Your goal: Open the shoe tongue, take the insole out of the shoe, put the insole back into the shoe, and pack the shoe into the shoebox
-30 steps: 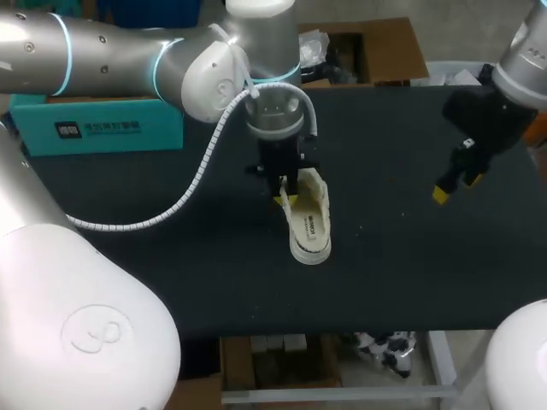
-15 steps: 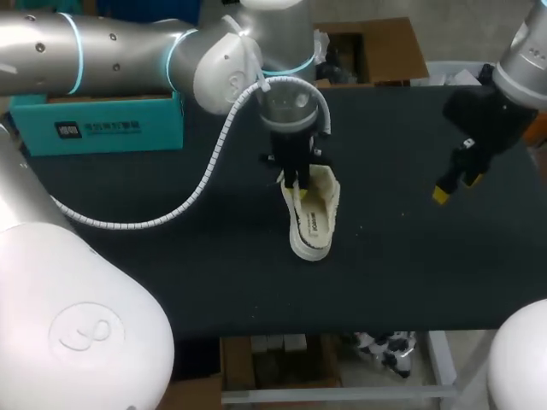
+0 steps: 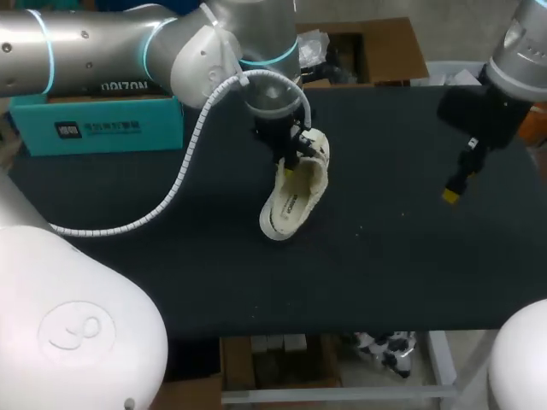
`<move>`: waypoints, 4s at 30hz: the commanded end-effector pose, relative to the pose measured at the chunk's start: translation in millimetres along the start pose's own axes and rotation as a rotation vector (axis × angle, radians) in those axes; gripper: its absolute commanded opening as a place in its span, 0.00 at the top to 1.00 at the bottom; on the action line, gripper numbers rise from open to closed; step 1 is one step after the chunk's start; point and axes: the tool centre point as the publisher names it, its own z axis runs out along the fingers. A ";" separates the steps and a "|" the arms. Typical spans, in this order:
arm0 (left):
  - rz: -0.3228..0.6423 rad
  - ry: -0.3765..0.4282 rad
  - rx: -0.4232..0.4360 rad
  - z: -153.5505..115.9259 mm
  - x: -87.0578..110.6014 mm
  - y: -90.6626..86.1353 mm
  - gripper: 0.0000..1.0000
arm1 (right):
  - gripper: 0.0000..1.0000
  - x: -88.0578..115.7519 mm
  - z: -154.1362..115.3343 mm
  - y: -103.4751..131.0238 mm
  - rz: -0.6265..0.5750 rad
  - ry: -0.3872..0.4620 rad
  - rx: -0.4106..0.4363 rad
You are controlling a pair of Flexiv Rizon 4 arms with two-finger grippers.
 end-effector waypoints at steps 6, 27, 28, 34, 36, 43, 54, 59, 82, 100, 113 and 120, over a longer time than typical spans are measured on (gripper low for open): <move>0.181 -0.075 0.038 -32.6 -31.1 0.9 1.00 | 0.00 -5.5 -18.0 -16.6 -0.374 -0.153 -0.020; 0.578 -0.264 0.195 -166.3 -205.0 -43.9 1.00 | 0.00 -24.2 -19.6 -1.3 -0.591 -0.107 0.056; 0.586 -0.270 0.201 -173.9 -216.2 -47.5 1.00 | 0.00 -24.2 -19.6 -1.3 -0.591 -0.107 0.056; 0.643 -0.291 0.227 -203.0 -286.3 -56.0 1.00 | 0.00 -24.2 -19.6 -1.3 -0.591 -0.107 0.056; 0.655 -0.295 0.223 -209.0 -312.9 -56.8 1.00 | 0.00 -24.2 -19.6 -1.3 -0.591 -0.107 0.056; 0.635 -0.339 0.186 -214.9 -390.3 -48.8 1.00 | 0.00 -24.2 -19.6 -1.3 -0.591 -0.107 0.056; 0.590 -0.345 0.113 -170.2 -483.5 -10.3 1.00 | 0.00 -24.2 -19.6 -1.3 -0.591 -0.107 0.056; 0.594 -0.327 0.070 -142.7 -505.8 12.4 1.00 | 0.00 -24.2 -19.6 -1.3 -0.591 -0.107 0.056; 0.655 -0.108 -0.246 0.2 -555.7 12.9 1.00 | 0.00 -24.2 -19.6 -1.3 -0.591 -0.107 0.056; 0.628 -0.227 -0.105 -108.0 -491.6 31.0 0.00 | 0.00 -24.2 -19.6 -1.3 -0.591 -0.107 0.056; 0.665 -0.307 -0.077 -144.1 -436.9 75.1 0.00 | 0.00 -24.2 -19.6 -1.3 -0.591 -0.107 0.056; 0.666 -0.358 -0.076 -153.6 -415.4 89.5 0.00 | 0.00 -24.2 -19.6 -1.3 -0.591 -0.107 0.056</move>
